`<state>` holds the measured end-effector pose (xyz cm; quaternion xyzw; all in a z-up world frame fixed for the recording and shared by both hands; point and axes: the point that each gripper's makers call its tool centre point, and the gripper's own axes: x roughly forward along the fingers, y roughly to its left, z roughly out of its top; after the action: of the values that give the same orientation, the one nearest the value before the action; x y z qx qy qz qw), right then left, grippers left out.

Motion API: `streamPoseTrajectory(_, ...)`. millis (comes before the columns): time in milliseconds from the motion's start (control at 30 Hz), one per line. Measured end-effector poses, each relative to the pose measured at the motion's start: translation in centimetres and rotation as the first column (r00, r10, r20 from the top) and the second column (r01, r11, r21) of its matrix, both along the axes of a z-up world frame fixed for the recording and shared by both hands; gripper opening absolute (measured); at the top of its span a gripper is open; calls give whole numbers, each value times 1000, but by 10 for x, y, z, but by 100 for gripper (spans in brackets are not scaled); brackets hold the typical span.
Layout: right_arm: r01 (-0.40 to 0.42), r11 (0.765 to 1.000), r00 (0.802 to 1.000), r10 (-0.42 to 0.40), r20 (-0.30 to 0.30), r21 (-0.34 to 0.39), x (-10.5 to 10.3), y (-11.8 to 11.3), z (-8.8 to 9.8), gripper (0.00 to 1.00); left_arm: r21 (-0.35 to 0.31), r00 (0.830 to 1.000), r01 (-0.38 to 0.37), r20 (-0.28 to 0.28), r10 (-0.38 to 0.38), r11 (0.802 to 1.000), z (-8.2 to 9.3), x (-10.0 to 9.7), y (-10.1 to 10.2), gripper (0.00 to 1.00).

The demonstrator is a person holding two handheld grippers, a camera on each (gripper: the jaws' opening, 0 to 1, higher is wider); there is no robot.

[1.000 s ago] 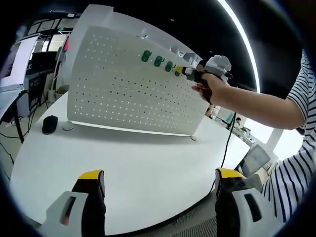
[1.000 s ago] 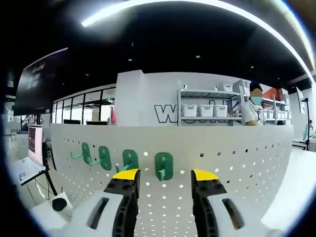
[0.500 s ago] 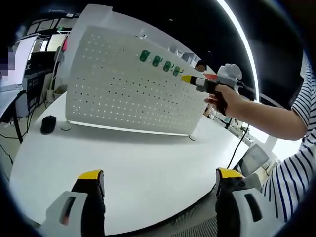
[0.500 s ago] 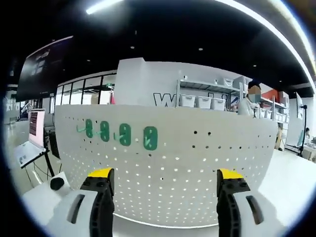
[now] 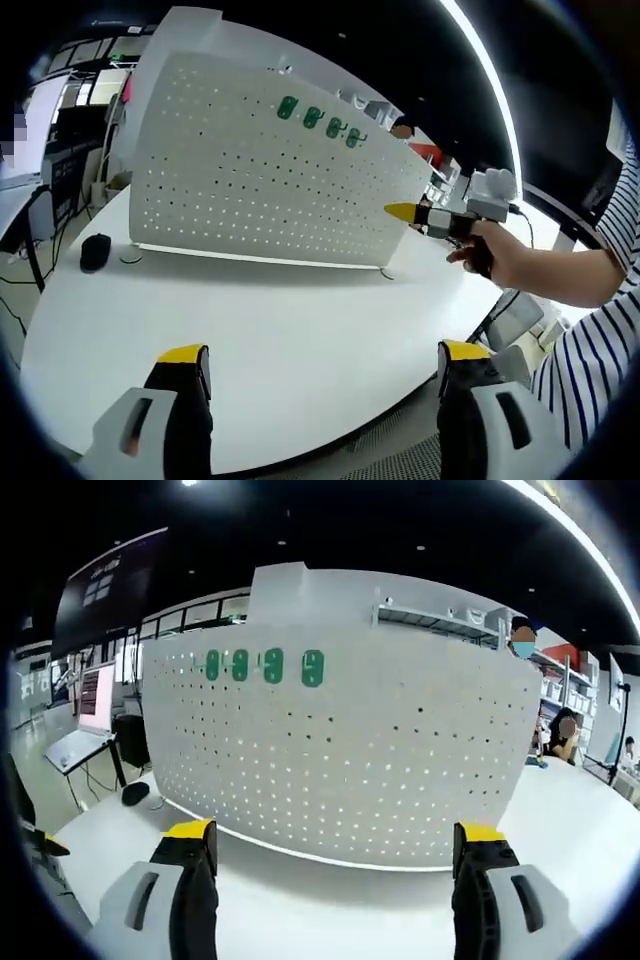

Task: Insert the hook assembly into the mounting plate slot until the hook locks in place.

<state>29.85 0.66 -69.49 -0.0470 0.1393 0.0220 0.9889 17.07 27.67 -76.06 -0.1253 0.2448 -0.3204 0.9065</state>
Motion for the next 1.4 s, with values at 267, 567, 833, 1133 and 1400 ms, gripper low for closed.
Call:
streamPoseTrajectory(267,-45,999,995,47,-92,30,-58,12,-39,99,6,1000,-7,-4,7,1000,-2,1,1,96)
streamPoseTrajectory(567,-55,998,982,59,-177,30,-97,13,-60,100,6,1000,-23,-13,23,1000,-4,3,4,97)
streamPoseTrajectory(833,-70,995,977,82,-194,71,-109,23,-67,100,16,1000,-18,-16,19,1000,-5,2,3,97)
streamPoseTrajectory(1133,-104,992,973,116,-200,68,-119,33,-71,100,31,1000,-13,-14,13,999,-6,1,2,97)
streamPoseTrajectory(1400,-96,994,974,106,-198,56,-121,29,-72,100,43,1000,-11,-21,12,999,-9,0,2,97)
